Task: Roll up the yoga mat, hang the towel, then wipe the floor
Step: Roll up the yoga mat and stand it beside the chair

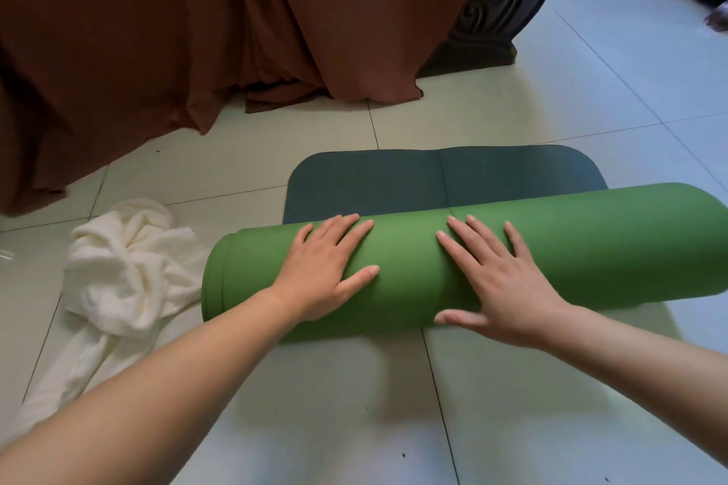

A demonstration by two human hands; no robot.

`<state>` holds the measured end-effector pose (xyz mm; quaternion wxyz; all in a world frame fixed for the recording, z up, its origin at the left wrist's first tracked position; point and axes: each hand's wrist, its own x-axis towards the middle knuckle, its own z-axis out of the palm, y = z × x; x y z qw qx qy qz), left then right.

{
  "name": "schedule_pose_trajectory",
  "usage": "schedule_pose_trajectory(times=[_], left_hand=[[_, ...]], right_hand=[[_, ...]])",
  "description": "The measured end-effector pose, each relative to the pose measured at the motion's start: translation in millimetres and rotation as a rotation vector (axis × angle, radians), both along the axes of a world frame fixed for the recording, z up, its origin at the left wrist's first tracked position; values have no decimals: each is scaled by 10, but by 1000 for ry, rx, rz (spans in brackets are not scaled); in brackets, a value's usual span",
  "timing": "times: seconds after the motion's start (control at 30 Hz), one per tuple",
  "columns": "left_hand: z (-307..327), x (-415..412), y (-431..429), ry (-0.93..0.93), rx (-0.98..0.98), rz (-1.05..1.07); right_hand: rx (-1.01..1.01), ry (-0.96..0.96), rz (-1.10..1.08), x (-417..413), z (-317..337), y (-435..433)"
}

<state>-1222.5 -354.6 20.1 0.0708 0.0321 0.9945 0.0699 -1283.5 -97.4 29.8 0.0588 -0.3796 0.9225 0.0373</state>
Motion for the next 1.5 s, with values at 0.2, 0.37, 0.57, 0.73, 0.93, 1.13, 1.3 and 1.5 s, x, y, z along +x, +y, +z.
schedule_pose_trajectory(times=[0.2,0.37,0.57,0.73,0.93,1.13,1.3,1.5], left_hand=[[12,-308,-74,-81,57,43],[56,-235,75,-18,18,-13],[-58,-287,91,76,-118,16],[-97,-425,-40,118,-101,20],[-70,-778,-181,56,-26,28],[-49,-962,-259,37,-12,39],[-44,-759,-336,145,13,148],[-66,-541,-775,144,28,487]], right_hand=[[64,-87,17,-288,-24,-99],[-9,-141,29,-585,48,-158],[-363,-106,-88,-729,30,-139],[-396,56,-137,-699,-117,-230],[-197,-19,-98,-875,-128,-414],[-106,-37,-48,-922,-156,-523],[-188,-74,-48,-1192,-42,-571],[-191,-71,-52,-1199,-106,-567]])
